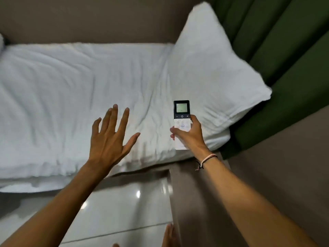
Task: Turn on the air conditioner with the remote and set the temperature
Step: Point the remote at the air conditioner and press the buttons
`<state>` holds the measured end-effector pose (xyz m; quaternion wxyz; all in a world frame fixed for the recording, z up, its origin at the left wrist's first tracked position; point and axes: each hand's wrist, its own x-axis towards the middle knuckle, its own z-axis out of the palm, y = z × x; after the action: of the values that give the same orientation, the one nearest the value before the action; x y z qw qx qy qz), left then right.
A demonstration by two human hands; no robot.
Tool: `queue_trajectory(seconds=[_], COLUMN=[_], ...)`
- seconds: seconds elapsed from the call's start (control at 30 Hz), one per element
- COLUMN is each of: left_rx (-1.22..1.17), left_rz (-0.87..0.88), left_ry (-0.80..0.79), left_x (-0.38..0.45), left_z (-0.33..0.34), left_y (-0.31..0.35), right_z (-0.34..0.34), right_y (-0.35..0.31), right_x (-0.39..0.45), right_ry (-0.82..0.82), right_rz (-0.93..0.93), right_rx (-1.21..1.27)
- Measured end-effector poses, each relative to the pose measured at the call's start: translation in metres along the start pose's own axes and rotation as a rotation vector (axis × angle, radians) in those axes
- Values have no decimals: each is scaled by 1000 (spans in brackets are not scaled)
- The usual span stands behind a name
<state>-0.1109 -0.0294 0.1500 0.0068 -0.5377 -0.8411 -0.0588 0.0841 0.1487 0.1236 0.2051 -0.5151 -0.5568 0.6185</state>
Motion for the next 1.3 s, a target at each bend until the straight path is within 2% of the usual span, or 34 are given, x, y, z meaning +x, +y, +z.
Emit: queue_trajectory(seconds=[0.3, 0.57, 0.7, 0.9, 1.3], left_rx=[141, 231, 299, 423, 541], left_rz=[-106, -154, -189, -339, -508], left_ry=[382, 563, 600, 712, 809], left_x=[37, 21, -5, -45, -125], left_z=[-213, -384, -448, -567, -667], left_y=[-93, -137, -160, -198, -220], right_z=[80, 141, 174, 236, 285], right_y=[-232, -419, -482, -577, -641], right_x=[-45, -140, -192, -270, -359], right_ry=[-315, -460, -530, -630, -696], right_rz=[-211, -366, -435, -527, -800], right_rx=[145, 163, 188, 229, 195])
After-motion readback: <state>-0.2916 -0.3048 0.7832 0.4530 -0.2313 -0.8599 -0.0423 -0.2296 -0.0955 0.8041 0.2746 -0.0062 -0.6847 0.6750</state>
